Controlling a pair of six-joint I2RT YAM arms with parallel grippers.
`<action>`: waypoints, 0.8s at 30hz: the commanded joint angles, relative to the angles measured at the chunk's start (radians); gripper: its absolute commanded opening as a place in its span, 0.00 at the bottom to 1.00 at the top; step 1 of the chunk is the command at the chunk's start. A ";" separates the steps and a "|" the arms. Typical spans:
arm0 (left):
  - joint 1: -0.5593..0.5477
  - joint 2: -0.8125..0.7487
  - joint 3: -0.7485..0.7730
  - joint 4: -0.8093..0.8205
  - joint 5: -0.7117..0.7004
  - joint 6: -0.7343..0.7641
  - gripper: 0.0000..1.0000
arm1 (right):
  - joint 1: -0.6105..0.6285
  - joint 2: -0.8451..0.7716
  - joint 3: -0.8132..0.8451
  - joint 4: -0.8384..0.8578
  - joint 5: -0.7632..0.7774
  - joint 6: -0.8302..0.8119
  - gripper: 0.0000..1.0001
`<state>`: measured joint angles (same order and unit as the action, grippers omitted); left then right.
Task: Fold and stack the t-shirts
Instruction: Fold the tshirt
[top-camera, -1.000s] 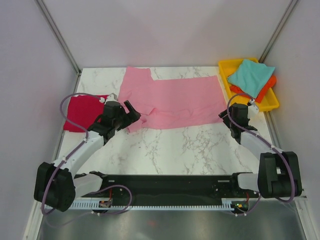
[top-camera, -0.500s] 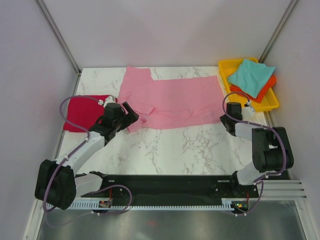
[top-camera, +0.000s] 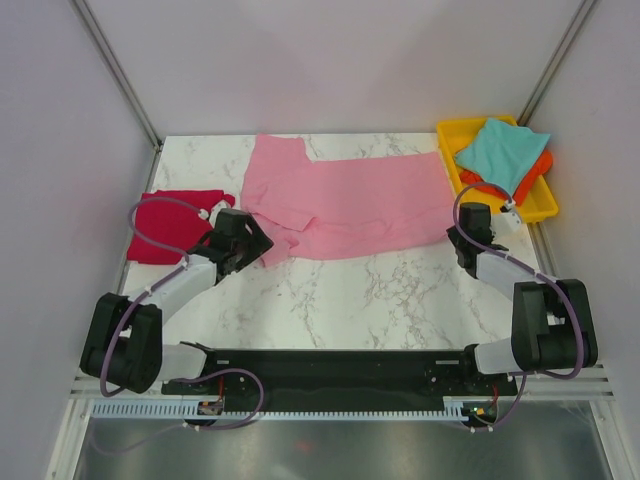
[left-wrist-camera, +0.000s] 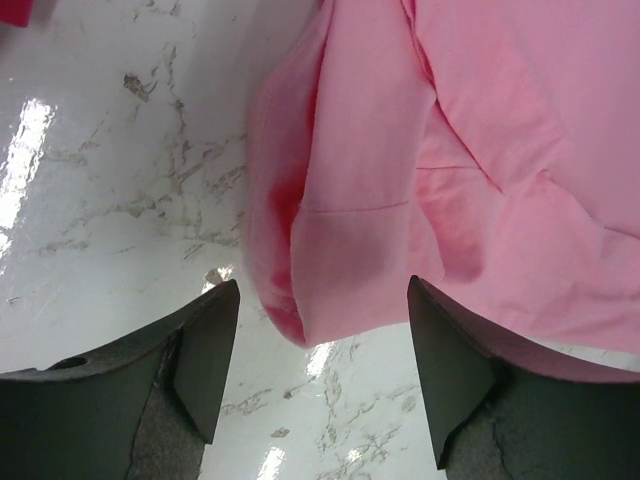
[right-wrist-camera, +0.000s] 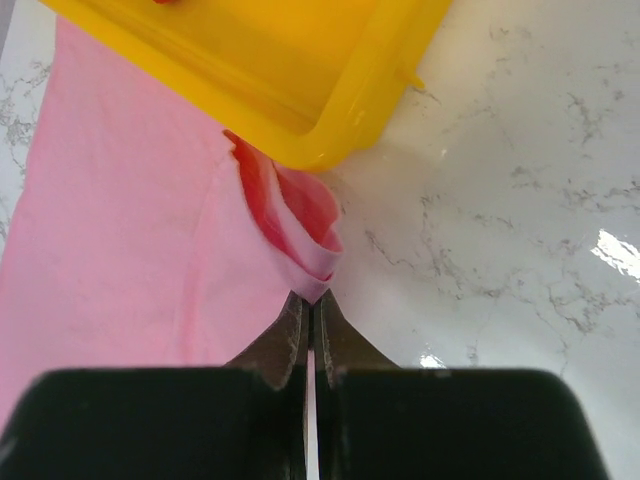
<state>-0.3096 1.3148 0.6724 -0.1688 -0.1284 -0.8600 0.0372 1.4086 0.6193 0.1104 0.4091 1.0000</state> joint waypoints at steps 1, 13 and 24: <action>0.003 -0.020 -0.025 0.015 -0.013 -0.043 0.75 | -0.002 -0.010 -0.012 -0.012 0.031 0.012 0.00; 0.003 -0.059 -0.096 0.072 0.038 0.064 0.47 | -0.002 0.013 0.003 -0.012 0.002 0.005 0.00; -0.003 0.014 -0.051 0.133 0.092 0.142 0.42 | 0.000 0.038 0.014 -0.012 -0.021 -0.004 0.00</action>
<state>-0.3099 1.3354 0.5831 -0.0994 -0.0418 -0.7753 0.0372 1.4357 0.6147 0.0906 0.3958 0.9989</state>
